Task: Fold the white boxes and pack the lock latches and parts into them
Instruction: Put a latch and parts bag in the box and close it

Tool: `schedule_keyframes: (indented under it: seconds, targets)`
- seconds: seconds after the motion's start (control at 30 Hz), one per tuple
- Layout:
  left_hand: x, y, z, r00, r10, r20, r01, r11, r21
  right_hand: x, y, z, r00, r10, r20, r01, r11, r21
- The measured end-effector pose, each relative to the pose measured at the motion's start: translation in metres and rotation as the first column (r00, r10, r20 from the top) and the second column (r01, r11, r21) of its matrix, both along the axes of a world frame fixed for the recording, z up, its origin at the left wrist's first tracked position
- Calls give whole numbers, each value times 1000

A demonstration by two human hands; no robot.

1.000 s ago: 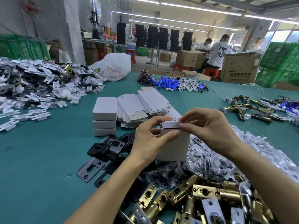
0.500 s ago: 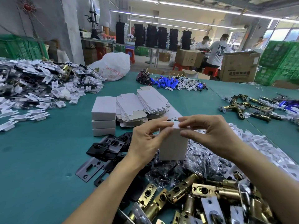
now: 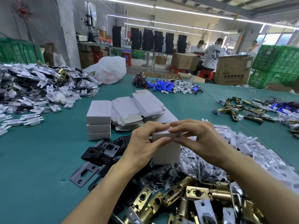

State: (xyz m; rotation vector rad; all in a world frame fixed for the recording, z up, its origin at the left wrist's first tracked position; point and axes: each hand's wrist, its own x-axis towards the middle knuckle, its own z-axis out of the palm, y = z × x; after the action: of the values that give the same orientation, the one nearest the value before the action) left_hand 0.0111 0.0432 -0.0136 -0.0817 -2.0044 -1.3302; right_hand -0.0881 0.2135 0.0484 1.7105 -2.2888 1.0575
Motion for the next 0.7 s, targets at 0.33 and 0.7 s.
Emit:
schedule_keyframes:
  seconds: [0.33,0.7]
  targets:
    - [-1,-1,5,998,-55,13,50,968,247,-1,-8,4,982,-58,182,37,993,113]
    - [5,3,22,994,-86,61,57,929,366,5,-13,6,885,29,464,10,997,-82]
